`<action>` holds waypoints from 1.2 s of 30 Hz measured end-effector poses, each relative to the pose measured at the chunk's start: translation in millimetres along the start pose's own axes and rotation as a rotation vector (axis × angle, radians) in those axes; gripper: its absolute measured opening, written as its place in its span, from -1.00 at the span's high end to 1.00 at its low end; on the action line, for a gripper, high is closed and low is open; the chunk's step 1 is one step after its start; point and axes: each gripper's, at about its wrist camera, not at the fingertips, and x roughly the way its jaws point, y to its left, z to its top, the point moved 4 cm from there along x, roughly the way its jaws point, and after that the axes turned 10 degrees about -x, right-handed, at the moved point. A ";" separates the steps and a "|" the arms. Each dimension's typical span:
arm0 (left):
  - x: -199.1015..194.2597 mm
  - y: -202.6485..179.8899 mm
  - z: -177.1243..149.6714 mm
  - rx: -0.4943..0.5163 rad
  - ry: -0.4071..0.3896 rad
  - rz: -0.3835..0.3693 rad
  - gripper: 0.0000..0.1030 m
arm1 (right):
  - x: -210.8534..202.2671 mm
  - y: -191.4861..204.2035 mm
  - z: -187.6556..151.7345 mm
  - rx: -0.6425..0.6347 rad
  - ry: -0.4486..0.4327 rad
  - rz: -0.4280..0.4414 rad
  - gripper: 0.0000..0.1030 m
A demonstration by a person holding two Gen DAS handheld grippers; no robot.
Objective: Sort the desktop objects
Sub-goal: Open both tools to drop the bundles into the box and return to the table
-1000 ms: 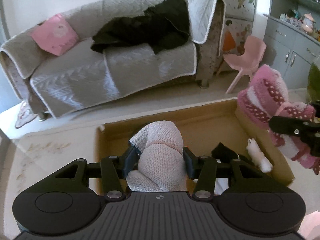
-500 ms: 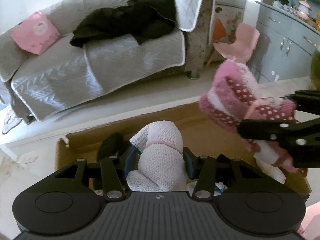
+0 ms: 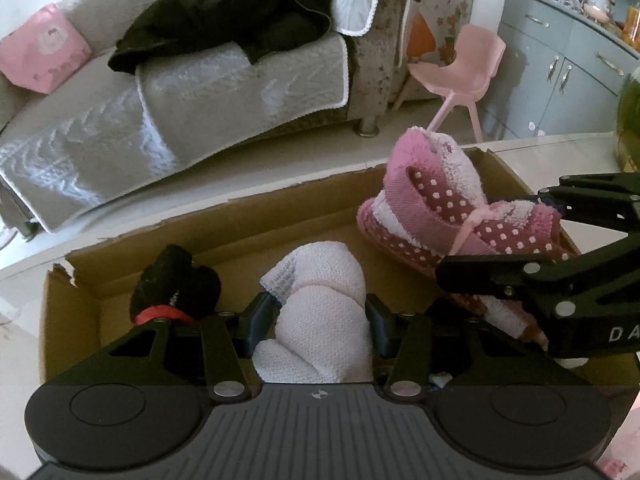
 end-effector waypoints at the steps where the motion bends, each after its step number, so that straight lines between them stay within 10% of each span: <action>1: 1.5 0.0 -0.3 0.003 0.004 0.002 -0.13 | 0.7 0.0 1.0 -0.001 0.004 0.000 -0.13; 10: -14.3 0.1 0.9 -0.020 -0.012 -0.008 -0.46 | -15.7 2.6 9.8 0.013 -0.045 -0.027 -0.56; 21: -116.3 19.5 -18.5 -0.062 -0.104 0.008 -0.59 | -96.1 33.7 8.2 0.031 -0.129 -0.080 -0.61; 36: -278.1 33.9 -235.5 -0.112 -0.118 0.096 -0.72 | -207.2 152.2 -125.2 0.118 -0.167 -0.172 -0.73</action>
